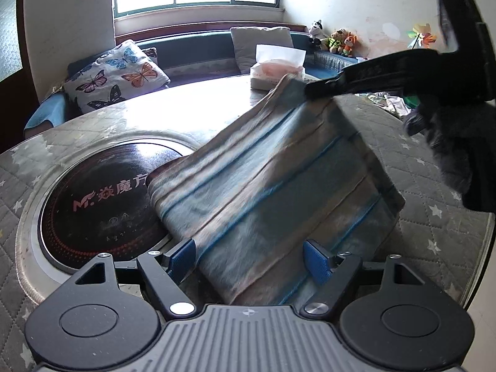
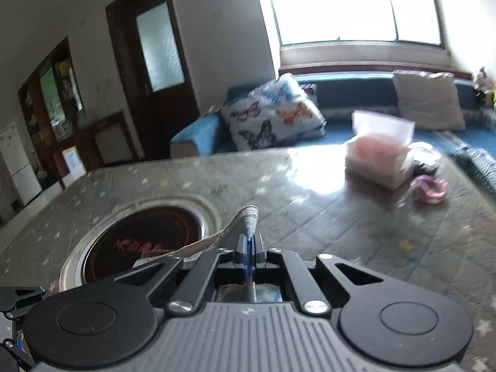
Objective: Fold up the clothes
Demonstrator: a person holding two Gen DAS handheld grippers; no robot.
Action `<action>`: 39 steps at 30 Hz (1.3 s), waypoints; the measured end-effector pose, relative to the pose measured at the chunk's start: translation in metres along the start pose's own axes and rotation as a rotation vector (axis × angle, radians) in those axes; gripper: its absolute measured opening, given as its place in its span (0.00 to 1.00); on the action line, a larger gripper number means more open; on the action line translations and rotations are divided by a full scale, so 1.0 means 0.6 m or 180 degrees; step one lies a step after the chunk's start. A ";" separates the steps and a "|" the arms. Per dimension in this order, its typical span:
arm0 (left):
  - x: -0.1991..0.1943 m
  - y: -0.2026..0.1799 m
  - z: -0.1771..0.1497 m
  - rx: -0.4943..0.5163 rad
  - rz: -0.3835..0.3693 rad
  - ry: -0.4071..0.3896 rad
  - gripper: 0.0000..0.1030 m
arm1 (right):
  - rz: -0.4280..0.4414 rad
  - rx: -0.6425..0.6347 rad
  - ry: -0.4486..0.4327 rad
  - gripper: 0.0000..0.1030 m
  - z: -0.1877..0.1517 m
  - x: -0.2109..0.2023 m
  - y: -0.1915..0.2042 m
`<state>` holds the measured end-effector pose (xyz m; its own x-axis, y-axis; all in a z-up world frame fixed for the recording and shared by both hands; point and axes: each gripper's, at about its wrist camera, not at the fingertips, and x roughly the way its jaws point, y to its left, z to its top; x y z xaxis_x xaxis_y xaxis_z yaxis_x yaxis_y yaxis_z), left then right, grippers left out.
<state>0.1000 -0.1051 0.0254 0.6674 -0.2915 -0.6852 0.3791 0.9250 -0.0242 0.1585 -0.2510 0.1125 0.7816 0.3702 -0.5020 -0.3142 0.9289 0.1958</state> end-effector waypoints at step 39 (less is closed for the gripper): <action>0.110 -0.182 0.069 0.0983 -0.0828 -0.0039 0.56 | -0.0227 0.0195 0.0556 0.08 -0.035 0.058 -0.092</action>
<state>0.1290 -0.2353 0.0127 0.5306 -0.5109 -0.6763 0.7100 0.7038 0.0253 0.1917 -0.2895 0.0668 0.6937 0.3020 -0.6539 -0.2239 0.9533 0.2028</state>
